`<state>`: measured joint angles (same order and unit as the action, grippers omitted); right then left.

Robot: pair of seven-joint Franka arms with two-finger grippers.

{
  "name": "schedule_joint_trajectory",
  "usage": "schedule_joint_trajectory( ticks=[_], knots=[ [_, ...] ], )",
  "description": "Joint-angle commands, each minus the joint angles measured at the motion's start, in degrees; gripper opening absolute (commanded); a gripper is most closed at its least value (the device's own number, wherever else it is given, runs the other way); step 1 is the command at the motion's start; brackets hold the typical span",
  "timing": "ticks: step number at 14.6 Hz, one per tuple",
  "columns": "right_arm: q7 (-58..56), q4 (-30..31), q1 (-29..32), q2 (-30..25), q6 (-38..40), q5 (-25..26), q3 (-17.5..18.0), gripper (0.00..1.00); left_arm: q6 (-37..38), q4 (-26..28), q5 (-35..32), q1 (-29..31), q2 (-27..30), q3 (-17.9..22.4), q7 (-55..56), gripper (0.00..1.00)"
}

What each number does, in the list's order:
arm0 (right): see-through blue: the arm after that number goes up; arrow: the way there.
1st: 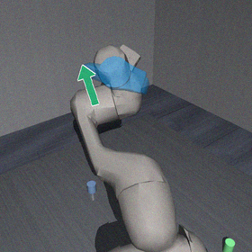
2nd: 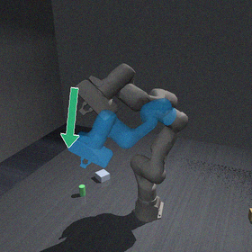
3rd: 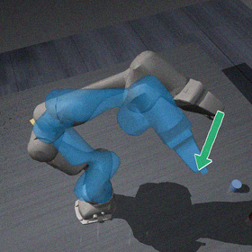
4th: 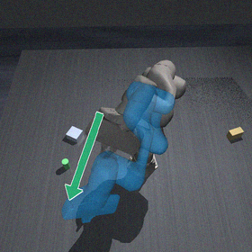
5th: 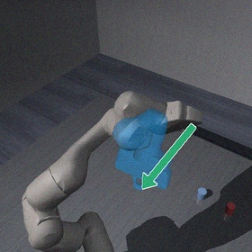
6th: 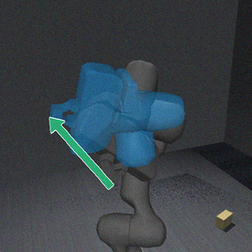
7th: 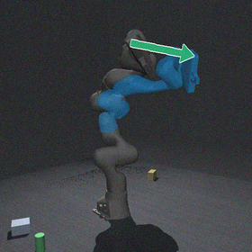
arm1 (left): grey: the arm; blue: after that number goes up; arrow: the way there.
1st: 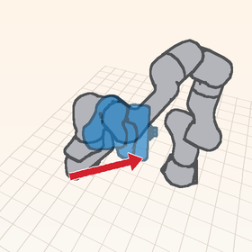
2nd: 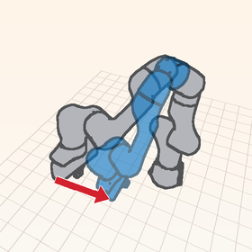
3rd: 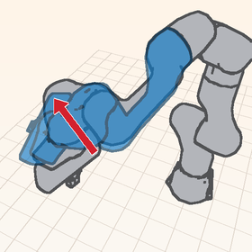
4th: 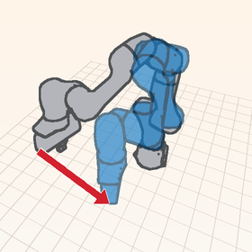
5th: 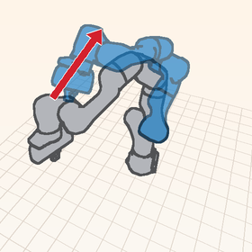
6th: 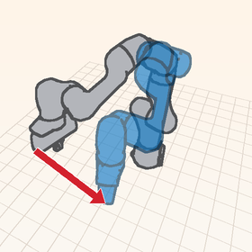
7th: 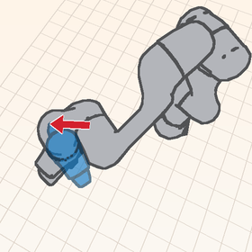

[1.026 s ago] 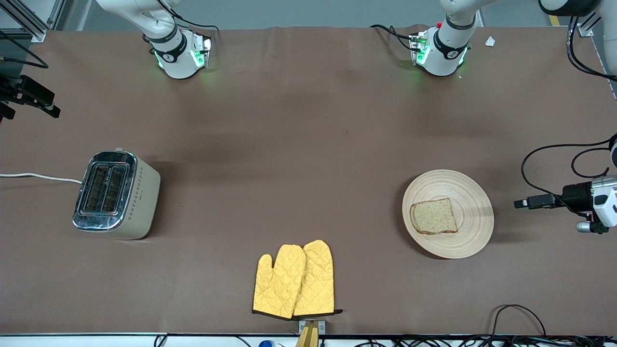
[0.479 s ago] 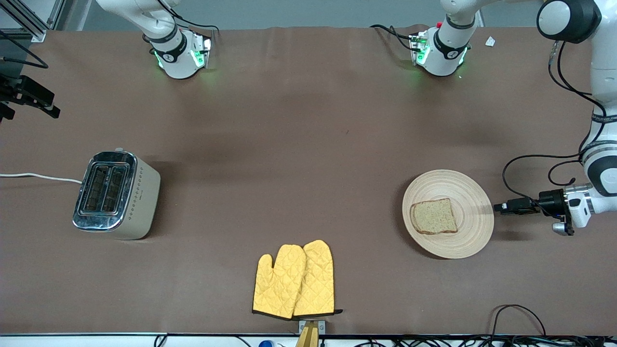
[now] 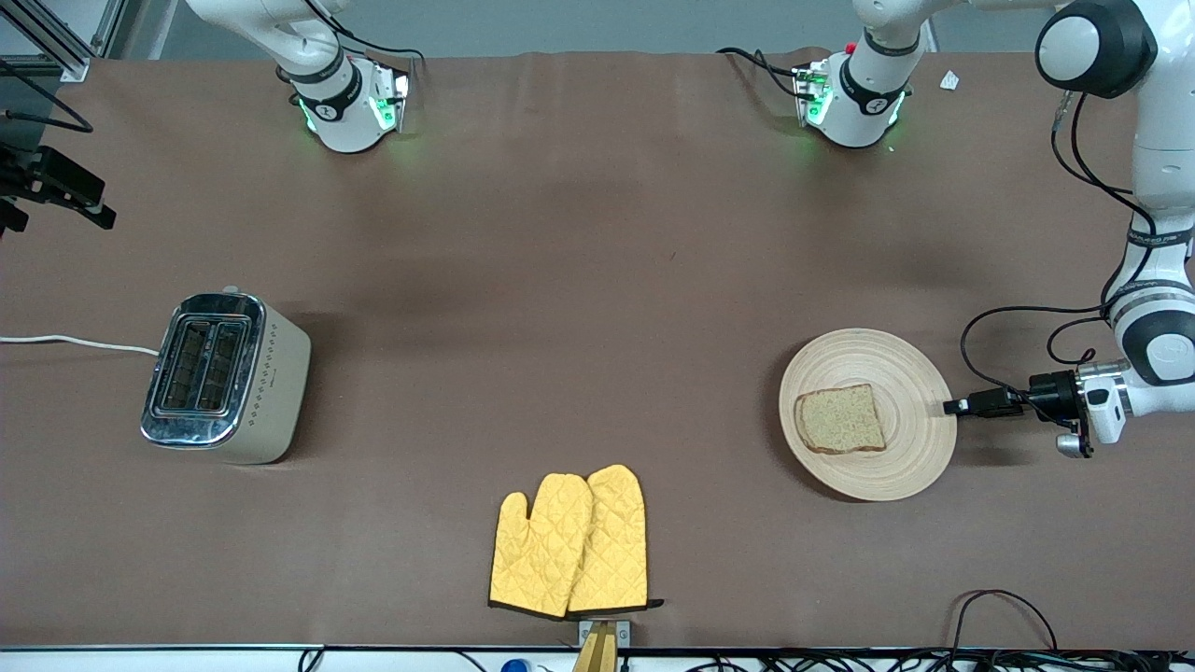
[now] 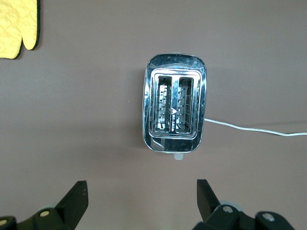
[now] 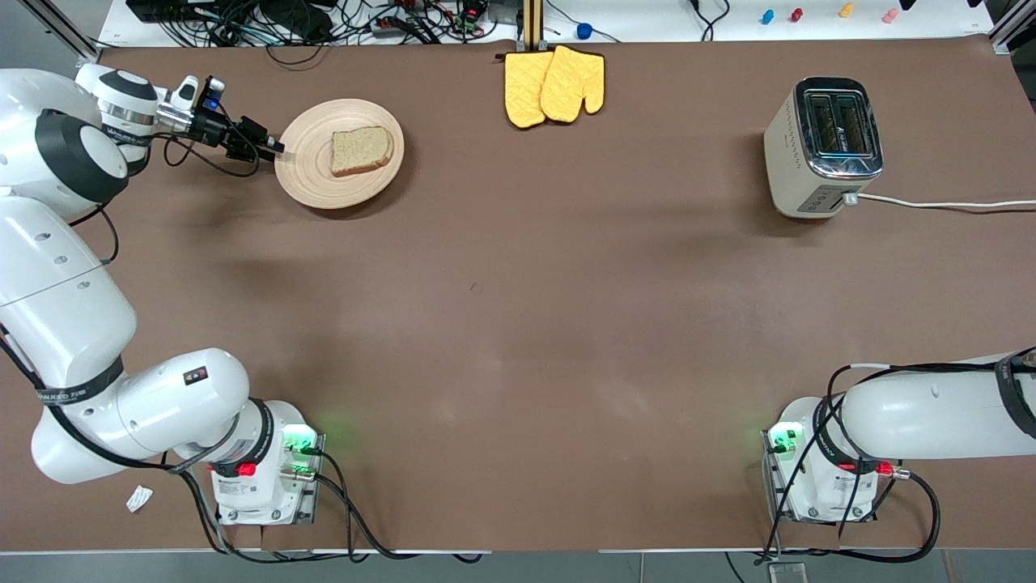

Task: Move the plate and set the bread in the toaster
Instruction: 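Close the left gripper on the wooden plate rim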

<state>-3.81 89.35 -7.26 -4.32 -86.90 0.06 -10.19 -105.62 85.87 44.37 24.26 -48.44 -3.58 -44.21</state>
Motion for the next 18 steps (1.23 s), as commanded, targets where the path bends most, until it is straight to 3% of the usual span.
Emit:
schedule_joint_trajectory(
  ticks=[1, 7, 11, 15, 18],
  knots=[
    [0.2, -0.4, 0.0, 0.0, 0.1, 0.0, 0.2, 1.0, -0.1, -1.0, 1.8, 0.0, -0.8, 0.0, -0.9, 0.39],
    [0.2, -0.4, 0.0, 0.0, 0.1, 0.0, 0.2, 1.0, 0.0, -1.0, 1.8, 0.0, -1.4, 0.0, -1.0, 0.17],
    [0.2, -0.4, 0.0, 0.0, 0.1, 0.0, 0.2, 1.0, 0.0, -0.9, 1.8, 0.0, -1.7, -0.1, -1.0, 0.13],
    [0.2, -0.4, 0.0, -0.1, 0.1, 0.0, 0.2, 1.0, 0.1, -0.9, 1.8, -0.1, -1.7, -0.4, -1.1, 0.01],
    [0.2, -0.4, -0.1, -0.1, 0.2, 0.0, 0.2, 1.0, 1.1, -1.1, 1.8, 0.1, -1.1, -1.6, -1.1, 0.0]
  ],
)
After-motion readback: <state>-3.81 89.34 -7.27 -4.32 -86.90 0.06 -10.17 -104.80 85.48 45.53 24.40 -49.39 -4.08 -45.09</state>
